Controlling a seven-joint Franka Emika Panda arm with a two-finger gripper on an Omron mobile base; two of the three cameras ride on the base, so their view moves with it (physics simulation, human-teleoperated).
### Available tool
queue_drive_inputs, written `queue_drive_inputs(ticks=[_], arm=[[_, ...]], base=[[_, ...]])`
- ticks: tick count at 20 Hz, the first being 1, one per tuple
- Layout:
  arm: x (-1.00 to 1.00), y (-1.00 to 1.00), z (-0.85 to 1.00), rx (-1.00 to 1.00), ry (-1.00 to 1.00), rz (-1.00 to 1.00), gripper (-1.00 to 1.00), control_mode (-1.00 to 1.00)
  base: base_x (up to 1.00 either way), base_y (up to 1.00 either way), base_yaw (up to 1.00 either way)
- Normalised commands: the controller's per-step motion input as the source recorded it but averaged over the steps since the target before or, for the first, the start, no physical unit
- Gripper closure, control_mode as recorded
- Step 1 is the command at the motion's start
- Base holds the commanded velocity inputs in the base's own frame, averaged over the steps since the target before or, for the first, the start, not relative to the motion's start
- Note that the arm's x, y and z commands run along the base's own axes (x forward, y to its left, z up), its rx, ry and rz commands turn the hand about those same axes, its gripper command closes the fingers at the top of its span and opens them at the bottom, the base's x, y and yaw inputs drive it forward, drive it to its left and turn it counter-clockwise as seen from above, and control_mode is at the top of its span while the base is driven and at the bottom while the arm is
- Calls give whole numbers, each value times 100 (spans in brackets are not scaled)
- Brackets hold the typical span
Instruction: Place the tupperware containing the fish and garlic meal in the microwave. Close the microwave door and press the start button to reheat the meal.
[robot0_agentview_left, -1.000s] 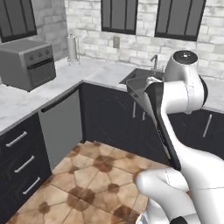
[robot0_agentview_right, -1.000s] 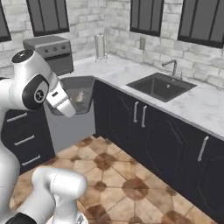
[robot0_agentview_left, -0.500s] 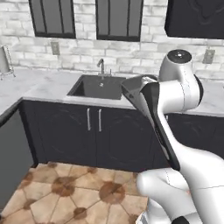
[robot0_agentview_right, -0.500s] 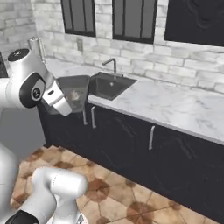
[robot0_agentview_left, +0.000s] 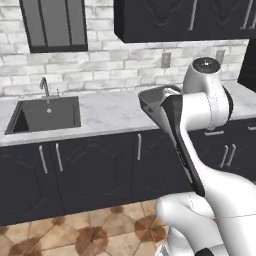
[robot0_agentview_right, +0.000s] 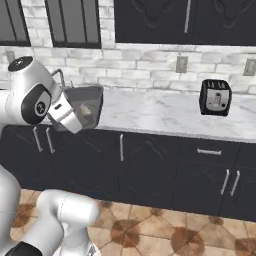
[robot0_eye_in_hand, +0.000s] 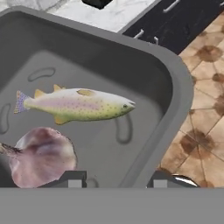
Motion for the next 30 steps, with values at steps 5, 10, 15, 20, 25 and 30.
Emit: queue_drive_inputs(ticks=[5, 10, 15, 20, 25, 30], arm=[[0, 0, 0, 0, 0, 0, 100, 100], [0, 0, 0, 0, 0, 0, 100, 100], [0, 0, 0, 0, 0, 0, 100, 100], [0, 0, 0, 0, 0, 0, 100, 100], [0, 0, 0, 0, 0, 0, 100, 100], [0, 0, 0, 0, 0, 0, 100, 100]], base=[[37, -46, -59], [36, -56, -61], [51, -53, -57], [64, -47, -54], [68, -48, -53], [68, -51, -53]])
